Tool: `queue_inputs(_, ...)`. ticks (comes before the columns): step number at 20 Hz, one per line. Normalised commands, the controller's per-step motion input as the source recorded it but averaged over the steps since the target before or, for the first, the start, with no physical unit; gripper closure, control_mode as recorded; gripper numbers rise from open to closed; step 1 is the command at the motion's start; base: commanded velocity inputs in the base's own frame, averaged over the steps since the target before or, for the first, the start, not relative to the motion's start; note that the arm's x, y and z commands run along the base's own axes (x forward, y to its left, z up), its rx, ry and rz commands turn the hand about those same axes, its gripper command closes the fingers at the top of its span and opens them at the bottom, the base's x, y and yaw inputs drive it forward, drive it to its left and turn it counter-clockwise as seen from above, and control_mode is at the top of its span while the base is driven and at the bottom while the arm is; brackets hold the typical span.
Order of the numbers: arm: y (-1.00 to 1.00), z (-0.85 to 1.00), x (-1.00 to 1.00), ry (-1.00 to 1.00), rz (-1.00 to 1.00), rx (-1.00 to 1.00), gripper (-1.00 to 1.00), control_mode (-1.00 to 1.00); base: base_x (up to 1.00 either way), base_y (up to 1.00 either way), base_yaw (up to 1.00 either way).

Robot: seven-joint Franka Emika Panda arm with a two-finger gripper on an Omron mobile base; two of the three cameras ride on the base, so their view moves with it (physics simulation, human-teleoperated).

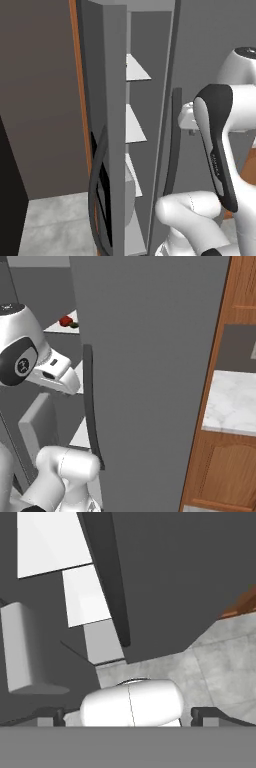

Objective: Take the bell pepper and squash out of the freezer and place them in the tupperware container on the counter. Then put the tupperware containing the vegetables back in the freezer.

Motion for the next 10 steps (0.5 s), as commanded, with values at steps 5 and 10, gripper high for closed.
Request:
queue_inputs(5, 0.00, 0.00, 0.00, 0.00, 0.00, 0.00, -1.00, 1.00, 0.67, 0.00, 0.00)
queue_inputs(10, 0.00, 0.00, 0.00, 0.00, 0.00, 0.00, -1.00, 1.00, 0.31, 0.11, 0.00)
